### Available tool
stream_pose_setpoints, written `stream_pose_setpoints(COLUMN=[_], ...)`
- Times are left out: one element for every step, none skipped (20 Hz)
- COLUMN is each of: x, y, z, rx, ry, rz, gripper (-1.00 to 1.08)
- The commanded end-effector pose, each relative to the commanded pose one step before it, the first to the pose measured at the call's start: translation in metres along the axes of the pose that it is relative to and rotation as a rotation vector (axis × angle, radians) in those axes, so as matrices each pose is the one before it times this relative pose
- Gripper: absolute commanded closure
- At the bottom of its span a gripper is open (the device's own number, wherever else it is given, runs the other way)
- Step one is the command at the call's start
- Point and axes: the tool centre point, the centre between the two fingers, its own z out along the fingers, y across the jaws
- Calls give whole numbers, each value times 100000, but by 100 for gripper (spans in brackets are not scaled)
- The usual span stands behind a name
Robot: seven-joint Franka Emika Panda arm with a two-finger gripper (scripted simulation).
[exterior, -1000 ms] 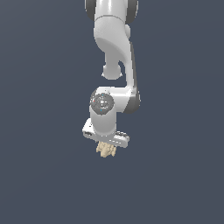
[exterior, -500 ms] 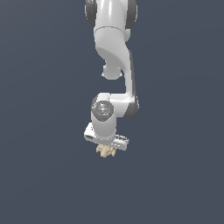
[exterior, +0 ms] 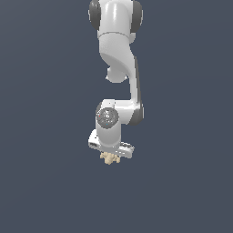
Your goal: Pick up the object and move it to a goal position.
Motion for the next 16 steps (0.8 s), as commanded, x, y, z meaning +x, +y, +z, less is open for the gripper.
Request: stream_pose_setpoints(x=[-292,0,0,0,0,0,0,335,-3,-9,-15,-20,-26,-32,-38,-44], y=[191,0,0,0,0,0,0,-113,5,14,24,33,43,53,63,73], z=[683,0,0,0,0,0,0,-692,-28,-83,-139,-196,-253,-310,-369,-429], rx=[-312,0,0,0,0,0,0,299,0,0,0,0,0,0,0,0], ry=[-922,0,0,0,0,0,0,1008,0,0,0,0,0,0,0,0], rz=[119,0,0,0,0,0,0,34,0,0,0,0,0,0,0,0], gripper=[108,108,108,108,108,108,108,108,108,108,108,108,108,108,108,108])
